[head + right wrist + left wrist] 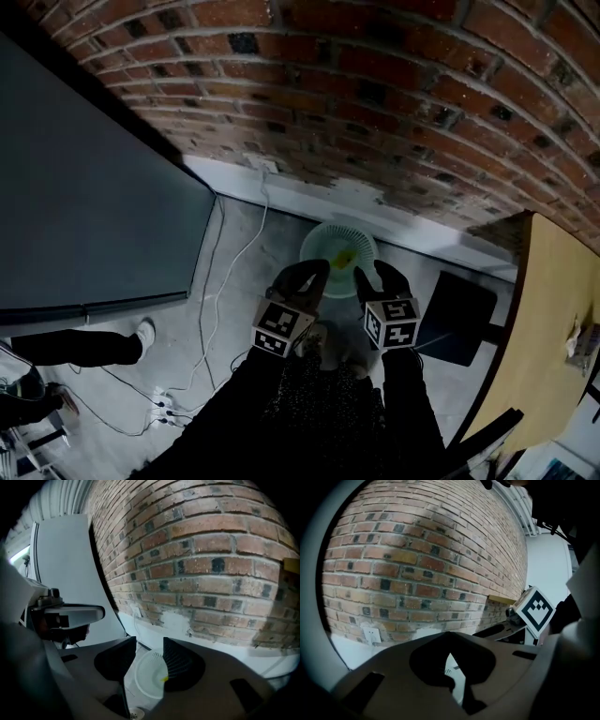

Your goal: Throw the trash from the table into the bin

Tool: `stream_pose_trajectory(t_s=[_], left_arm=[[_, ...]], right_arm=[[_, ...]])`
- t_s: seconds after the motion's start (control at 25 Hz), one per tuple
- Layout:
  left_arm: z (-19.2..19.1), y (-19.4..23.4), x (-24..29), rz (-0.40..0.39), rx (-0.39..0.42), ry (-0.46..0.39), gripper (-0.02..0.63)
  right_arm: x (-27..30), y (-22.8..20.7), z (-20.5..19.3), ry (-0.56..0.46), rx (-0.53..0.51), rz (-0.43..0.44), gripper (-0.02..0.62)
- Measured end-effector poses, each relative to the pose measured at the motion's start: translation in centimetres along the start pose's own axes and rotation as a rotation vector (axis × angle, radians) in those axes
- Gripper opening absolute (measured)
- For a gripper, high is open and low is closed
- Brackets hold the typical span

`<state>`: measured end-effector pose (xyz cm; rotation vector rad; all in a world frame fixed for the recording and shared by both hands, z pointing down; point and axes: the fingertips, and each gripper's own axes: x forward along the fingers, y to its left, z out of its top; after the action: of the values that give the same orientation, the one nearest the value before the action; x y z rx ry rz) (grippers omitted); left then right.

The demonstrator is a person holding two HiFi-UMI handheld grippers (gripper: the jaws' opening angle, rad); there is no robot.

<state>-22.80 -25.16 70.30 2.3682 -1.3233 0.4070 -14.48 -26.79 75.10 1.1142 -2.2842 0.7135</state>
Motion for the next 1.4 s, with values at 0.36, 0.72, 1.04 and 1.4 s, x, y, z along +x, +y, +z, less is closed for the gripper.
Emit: stream_pose_trajectory(t_s=[0.36, 0.72, 1.04, 1.4], left_arm=[[10.0, -5.6, -3.0, 0.007, 0.061, -0.102, 0.006], [15.7, -14.1, -6.2, 0.002, 0.098, -0.163, 0.006], [19.6, -21.0, -8.9, 0.034, 0.095, -0.211, 0.006], [22.7, -25.6, -12.1, 0.005, 0.127, -0.266, 0.006]], right_arm=[[-11.2, -1.3, 6.9, -0.140, -0.024, -0.050, 0.020], [-22.8, -2.7, 10.4, -0.224, -0.047, -0.096, 0.011], [-34.1, -3.7, 12.5, -0.341, -0.078, -0.124, 0.011], [-41.9, -5.6, 12.1, -0.406, -0.062, -0.231, 0.011]])
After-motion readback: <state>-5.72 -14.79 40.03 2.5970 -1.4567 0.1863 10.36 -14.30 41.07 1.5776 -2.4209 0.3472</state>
